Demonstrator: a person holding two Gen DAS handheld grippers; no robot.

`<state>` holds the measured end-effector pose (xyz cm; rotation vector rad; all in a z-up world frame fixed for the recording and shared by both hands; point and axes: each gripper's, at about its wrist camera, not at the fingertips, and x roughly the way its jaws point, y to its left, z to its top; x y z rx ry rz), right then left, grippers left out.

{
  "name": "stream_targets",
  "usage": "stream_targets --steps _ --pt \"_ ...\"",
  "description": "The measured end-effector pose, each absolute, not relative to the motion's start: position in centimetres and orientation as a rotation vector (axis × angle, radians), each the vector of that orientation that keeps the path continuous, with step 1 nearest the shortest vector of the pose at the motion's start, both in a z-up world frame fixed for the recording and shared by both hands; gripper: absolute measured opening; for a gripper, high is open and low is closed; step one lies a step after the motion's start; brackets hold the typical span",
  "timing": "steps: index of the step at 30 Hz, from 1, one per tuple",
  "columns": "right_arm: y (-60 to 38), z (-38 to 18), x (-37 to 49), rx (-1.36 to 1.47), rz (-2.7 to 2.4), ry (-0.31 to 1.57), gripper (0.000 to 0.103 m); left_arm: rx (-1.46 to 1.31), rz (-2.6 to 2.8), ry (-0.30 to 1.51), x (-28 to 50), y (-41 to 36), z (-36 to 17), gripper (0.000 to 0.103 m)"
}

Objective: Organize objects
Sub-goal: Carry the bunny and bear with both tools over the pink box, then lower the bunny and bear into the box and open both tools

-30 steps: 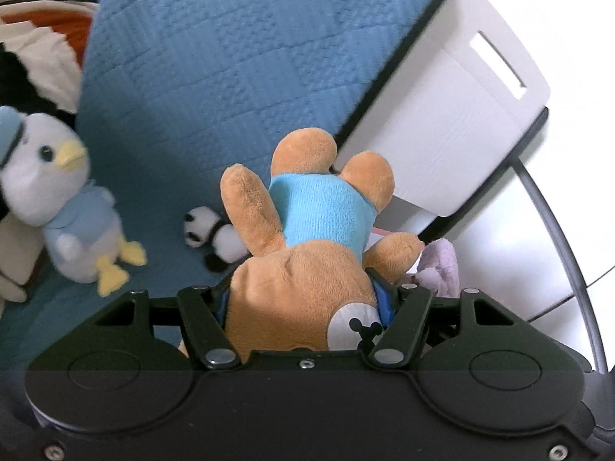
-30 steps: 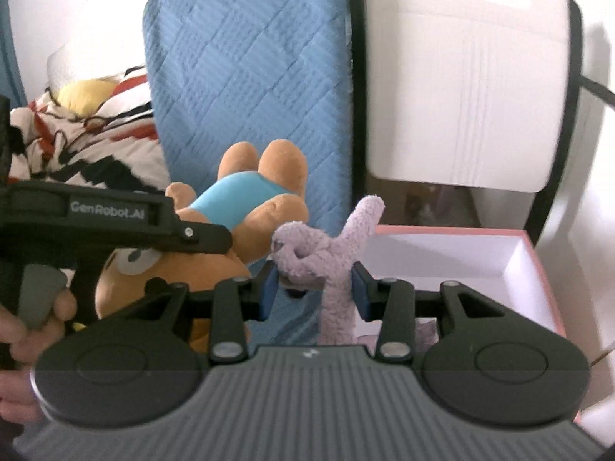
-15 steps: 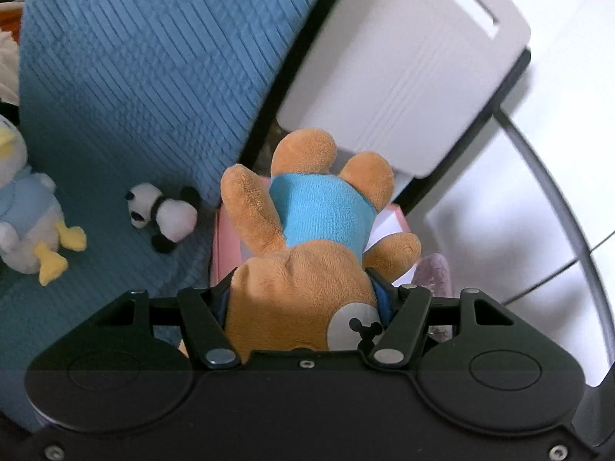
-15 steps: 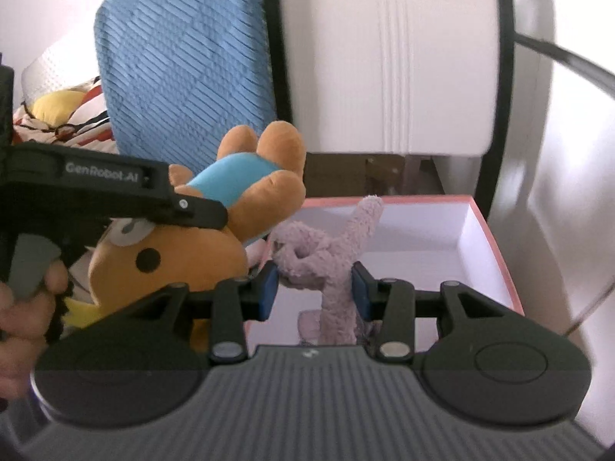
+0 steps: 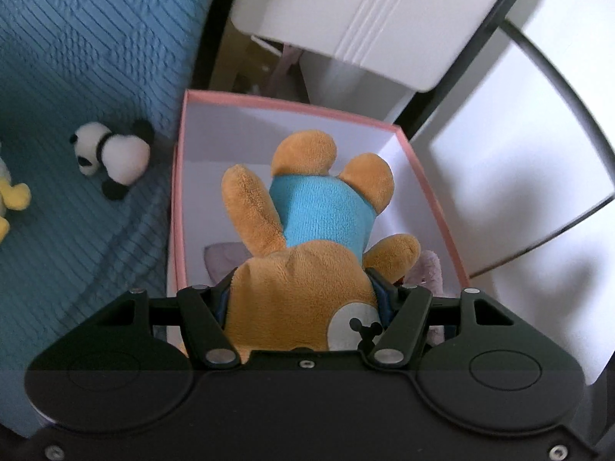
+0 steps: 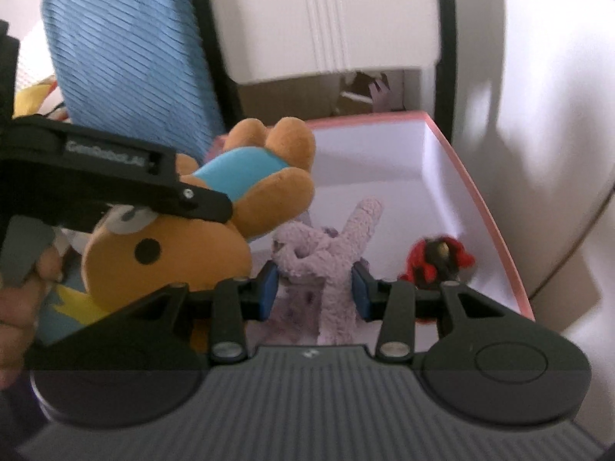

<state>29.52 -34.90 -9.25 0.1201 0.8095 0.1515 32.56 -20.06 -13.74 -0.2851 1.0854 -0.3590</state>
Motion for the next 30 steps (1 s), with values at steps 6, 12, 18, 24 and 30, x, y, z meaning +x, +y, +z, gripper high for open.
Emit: stream_targets --steps 6,12,18,24,30 --pt "-36.1 -11.1 29.8 0.142 0.136 0.836 0.044 -0.272 -0.354 1.127 32.9 -20.7 -15.7 0.063" --pt "-36.5 -11.6 30.1 0.159 0.136 0.836 0.044 -0.236 -0.384 1.115 32.9 -21.1 -15.7 0.067" --pt "-37.2 -10.3 29.9 0.193 0.118 0.803 0.062 -0.234 -0.396 1.044 32.2 -20.3 -14.5 0.083" --pt "-36.7 -8.0 28.9 0.186 0.118 0.771 0.062 -0.281 -0.397 0.985 30.7 -18.1 -11.8 0.082" --pt "-35.4 -4.7 26.7 0.182 0.145 0.71 0.062 -0.298 -0.418 0.88 27.4 -15.2 -7.9 0.082"
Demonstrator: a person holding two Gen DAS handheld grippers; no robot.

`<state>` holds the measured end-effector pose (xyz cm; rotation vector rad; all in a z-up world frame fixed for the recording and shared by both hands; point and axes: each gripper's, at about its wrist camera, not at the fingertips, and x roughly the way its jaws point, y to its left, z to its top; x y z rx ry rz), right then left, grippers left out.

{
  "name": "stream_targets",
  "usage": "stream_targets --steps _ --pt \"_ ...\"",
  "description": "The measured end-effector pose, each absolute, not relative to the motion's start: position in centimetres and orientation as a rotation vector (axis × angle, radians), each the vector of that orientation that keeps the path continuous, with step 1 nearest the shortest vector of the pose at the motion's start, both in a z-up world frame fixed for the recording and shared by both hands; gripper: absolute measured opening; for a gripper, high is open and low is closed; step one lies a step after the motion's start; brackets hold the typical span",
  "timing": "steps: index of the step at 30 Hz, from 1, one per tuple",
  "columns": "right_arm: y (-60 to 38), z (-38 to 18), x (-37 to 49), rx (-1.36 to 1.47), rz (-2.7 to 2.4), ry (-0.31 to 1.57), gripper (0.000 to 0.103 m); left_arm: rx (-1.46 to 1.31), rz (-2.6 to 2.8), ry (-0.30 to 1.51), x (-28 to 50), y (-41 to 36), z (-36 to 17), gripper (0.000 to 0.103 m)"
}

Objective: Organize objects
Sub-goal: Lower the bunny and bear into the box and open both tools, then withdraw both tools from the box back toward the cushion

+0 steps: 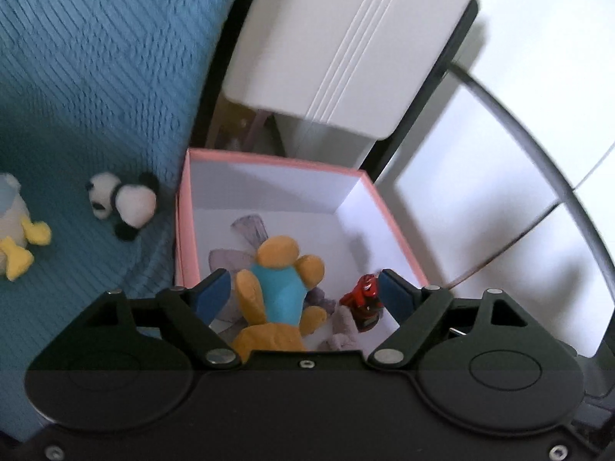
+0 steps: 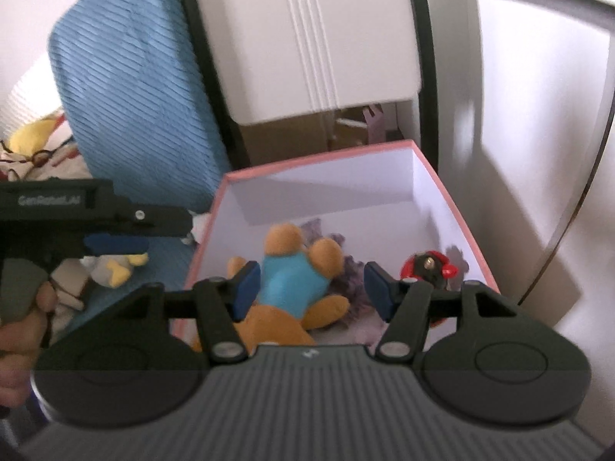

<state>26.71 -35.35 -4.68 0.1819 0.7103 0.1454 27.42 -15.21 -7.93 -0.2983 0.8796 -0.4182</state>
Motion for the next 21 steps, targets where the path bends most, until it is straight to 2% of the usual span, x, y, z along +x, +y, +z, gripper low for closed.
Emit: stream_targets --steps 11,21 --pt "-31.7 -1.5 22.3 0.189 0.2 0.656 0.062 -0.276 -0.379 0.723 20.1 -9.5 -4.1 0.083" --pt "-27.2 -0.7 17.1 0.196 0.234 0.658 0.062 -0.343 -0.341 0.683 14.3 -3.4 -2.2 0.083"
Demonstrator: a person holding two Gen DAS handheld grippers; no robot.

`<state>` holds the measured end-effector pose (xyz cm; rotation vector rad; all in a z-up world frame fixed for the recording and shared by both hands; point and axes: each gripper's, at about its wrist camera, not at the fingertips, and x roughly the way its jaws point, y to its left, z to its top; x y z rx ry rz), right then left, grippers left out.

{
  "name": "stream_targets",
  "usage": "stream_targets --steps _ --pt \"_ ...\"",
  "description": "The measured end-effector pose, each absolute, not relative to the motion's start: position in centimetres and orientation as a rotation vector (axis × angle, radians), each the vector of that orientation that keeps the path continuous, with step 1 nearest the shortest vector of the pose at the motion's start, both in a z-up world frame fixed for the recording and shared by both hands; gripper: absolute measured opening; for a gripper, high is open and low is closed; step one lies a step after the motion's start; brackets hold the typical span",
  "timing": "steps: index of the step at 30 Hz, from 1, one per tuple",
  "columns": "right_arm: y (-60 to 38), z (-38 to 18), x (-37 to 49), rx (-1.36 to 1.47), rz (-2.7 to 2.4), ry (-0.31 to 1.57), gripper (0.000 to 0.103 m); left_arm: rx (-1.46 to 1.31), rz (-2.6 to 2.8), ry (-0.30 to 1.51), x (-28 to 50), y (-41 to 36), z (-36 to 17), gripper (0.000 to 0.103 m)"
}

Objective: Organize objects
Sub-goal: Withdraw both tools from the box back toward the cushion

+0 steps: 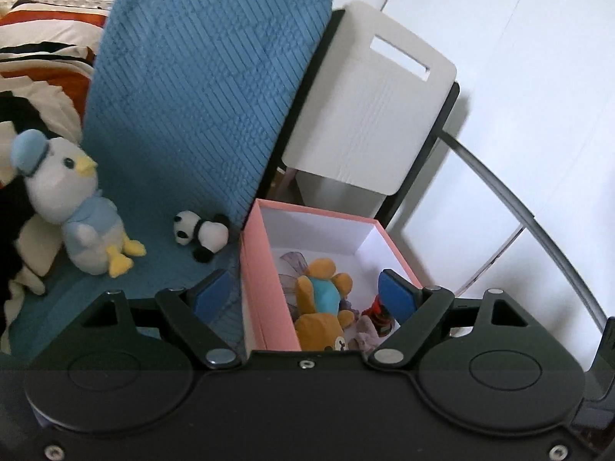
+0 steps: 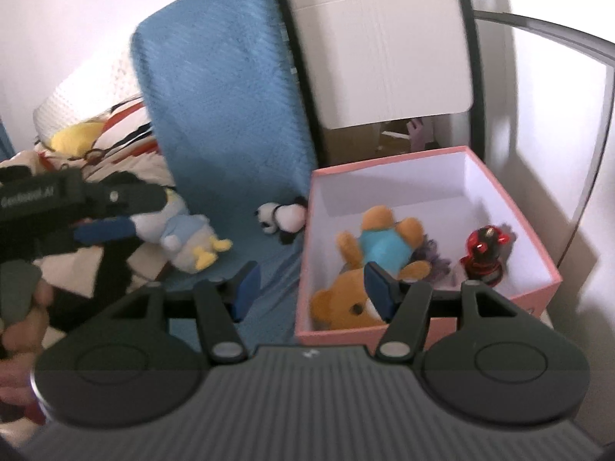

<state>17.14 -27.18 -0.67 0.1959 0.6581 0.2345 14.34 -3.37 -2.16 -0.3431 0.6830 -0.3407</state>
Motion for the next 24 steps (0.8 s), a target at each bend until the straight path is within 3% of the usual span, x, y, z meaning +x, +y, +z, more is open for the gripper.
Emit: stream_targets --steps 11,15,17,18,19,24 --pt "-22.6 -0.4 14.5 0.165 0.266 0.662 0.062 -0.351 -0.263 0.64 10.2 1.4 -1.4 0.091" --pt "-21.2 -0.5 14.0 0.145 0.268 0.657 0.062 -0.346 -0.214 0.611 8.8 2.8 -1.1 0.103" --pt "-20.9 -0.5 14.2 0.146 0.274 0.661 0.074 -0.344 -0.201 0.606 8.3 3.4 -1.2 0.103" --pt "-20.7 -0.5 14.2 0.151 0.276 0.662 0.094 -0.342 -0.197 0.607 8.1 3.7 -1.3 0.103" --pt "-20.6 -0.5 14.3 0.158 0.279 0.657 0.1 -0.345 -0.19 0.611 8.0 3.9 -1.4 0.103" --pt "-20.1 -0.4 14.6 0.16 0.29 0.657 0.1 -0.351 -0.148 0.609 7.2 5.1 -1.8 0.103"
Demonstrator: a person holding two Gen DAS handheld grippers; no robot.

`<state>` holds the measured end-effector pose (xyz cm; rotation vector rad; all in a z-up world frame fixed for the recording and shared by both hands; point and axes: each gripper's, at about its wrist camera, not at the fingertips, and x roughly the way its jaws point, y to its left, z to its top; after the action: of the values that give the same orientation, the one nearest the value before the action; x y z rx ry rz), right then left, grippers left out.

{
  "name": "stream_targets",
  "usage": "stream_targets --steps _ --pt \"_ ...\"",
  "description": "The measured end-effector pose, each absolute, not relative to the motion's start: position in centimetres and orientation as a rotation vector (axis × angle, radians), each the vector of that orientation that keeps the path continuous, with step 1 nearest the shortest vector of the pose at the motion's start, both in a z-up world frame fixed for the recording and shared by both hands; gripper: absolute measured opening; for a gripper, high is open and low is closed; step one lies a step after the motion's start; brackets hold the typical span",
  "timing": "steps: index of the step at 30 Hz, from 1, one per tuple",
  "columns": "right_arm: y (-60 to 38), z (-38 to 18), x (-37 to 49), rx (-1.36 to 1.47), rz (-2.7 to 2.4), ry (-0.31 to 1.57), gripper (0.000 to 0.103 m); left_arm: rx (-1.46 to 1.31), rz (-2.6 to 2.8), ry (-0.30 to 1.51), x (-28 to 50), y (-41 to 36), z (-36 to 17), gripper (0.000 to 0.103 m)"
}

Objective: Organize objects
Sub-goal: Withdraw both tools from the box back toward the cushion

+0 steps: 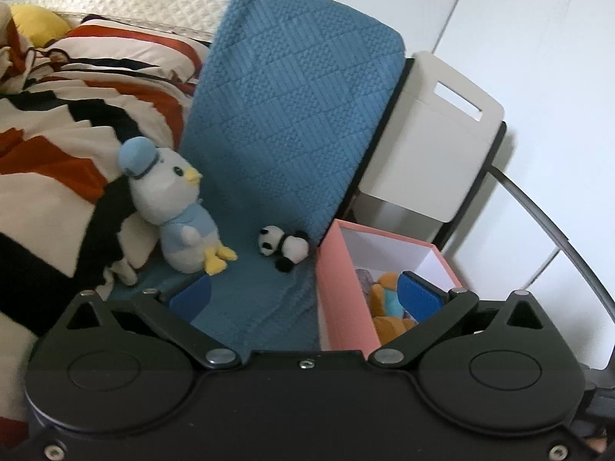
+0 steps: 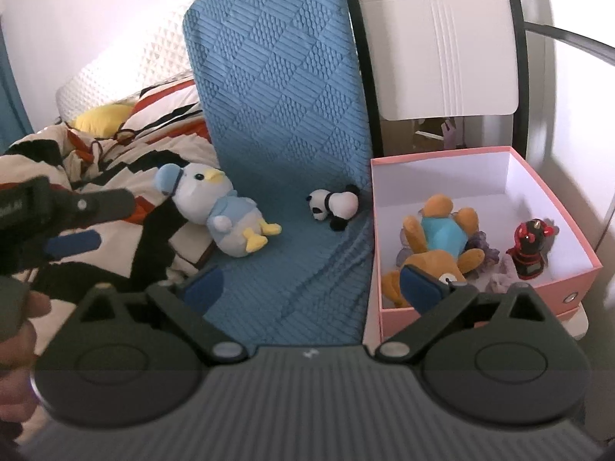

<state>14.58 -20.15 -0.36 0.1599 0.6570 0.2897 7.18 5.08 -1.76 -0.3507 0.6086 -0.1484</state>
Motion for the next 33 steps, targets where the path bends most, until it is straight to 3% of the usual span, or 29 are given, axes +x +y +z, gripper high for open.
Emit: stream_targets --steps 22,33 --pt "-18.9 -1.4 16.3 0.167 0.349 0.684 0.1 -0.345 -0.148 0.585 8.6 4.9 -1.7 0.103" --pt "-19.1 -3.6 20.0 0.137 0.326 0.698 0.099 -0.35 -0.091 0.622 12.4 5.9 -5.1 0.103"
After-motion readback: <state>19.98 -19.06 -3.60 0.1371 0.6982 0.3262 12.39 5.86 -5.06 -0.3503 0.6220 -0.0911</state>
